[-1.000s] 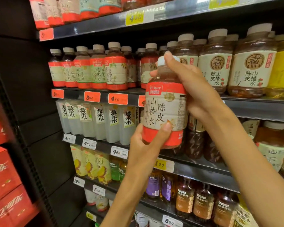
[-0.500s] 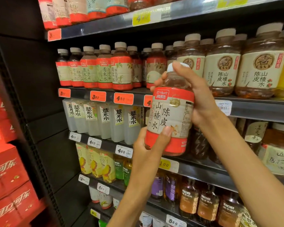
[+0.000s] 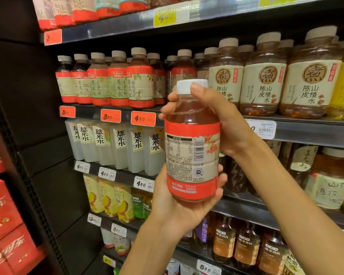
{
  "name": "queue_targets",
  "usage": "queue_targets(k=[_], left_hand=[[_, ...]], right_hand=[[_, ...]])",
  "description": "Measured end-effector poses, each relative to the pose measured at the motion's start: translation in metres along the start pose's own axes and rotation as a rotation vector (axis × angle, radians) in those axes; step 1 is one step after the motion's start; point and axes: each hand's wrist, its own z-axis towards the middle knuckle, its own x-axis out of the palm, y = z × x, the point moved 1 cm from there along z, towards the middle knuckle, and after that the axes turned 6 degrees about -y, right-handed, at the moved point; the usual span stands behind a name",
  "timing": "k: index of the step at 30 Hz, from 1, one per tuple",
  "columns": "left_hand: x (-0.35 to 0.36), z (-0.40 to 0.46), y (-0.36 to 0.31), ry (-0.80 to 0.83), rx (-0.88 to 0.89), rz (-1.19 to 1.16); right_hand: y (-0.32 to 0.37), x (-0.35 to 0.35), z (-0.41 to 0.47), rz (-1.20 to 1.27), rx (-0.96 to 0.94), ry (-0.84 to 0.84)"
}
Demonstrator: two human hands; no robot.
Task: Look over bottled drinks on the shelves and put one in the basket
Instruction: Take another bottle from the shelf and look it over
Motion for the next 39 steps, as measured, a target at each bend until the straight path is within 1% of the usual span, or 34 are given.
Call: queue_targets(k=[2,3,5,8,9,11,14,16,18,20,22,23,25,26,27,29,31,34,37,39], left_hand=[[-0.002,0.001,0.002,-0.014,0.046,0.044],[-0.003,0.001,0.003,-0.03,0.093,0.072],[-0.003,0.0,0.003,-0.058,0.207,0.129],[-0.001,-0.001,0.002,-0.109,0.438,0.265],[0.001,-0.001,0.001,-0.1,0.485,0.3],[0.005,-0.001,0.0,-0.058,0.469,0.335],[0.004,0.003,-0.003,0.03,0.372,0.332],[0.003,0.005,-0.002,0.081,0.291,0.298],[0.002,0.006,0.001,0.117,0.204,0.288],[-0.005,0.008,0.003,0.11,0.185,0.33],[-0.011,0.011,0.002,0.065,0.223,0.42],[-0.014,0.012,-0.001,0.022,0.282,0.503],[-0.015,0.014,-0.009,-0.06,0.413,0.672],[-0.013,0.014,-0.012,-0.082,0.449,0.741],[-0.012,0.014,-0.014,-0.087,0.466,0.801],[-0.009,0.015,-0.014,-0.082,0.472,0.865],[-0.01,0.016,-0.013,-0.064,0.474,0.84],[-0.009,0.013,-0.012,-0.014,0.467,0.705],[-0.007,0.009,-0.011,0.067,0.378,0.489],[-0.006,0.008,-0.01,0.096,0.311,0.446]], right_hand=[[-0.003,-0.001,0.0,0.053,-0.004,-0.01],[-0.004,-0.003,0.0,0.066,0.0,-0.044],[-0.007,-0.008,0.0,0.061,0.001,-0.152],[-0.01,-0.014,0.0,0.017,-0.037,-0.311],[-0.009,-0.016,0.001,0.005,-0.041,-0.346],[-0.007,-0.019,0.001,-0.034,-0.019,-0.377],[-0.005,-0.023,0.002,-0.087,0.006,-0.322],[-0.005,-0.026,0.002,0.015,0.03,-0.244],[-0.007,-0.027,0.001,0.189,0.072,-0.14],[-0.01,-0.029,0.002,0.308,0.08,-0.102],[-0.014,-0.032,0.004,0.341,0.077,-0.133],[-0.015,-0.034,0.004,0.321,0.079,-0.163],[-0.019,-0.037,0.005,0.18,0.05,-0.24],[-0.021,-0.037,0.005,0.082,0.025,-0.281],[-0.022,-0.037,0.006,0.0,0.007,-0.315],[-0.024,-0.034,0.006,-0.068,0.006,-0.354],[-0.023,-0.033,0.007,-0.115,0.022,-0.353],[-0.016,-0.032,0.009,-0.106,0.063,-0.278],[-0.01,-0.029,0.011,0.071,0.115,-0.158],[-0.01,-0.025,0.012,0.182,0.122,-0.112]])
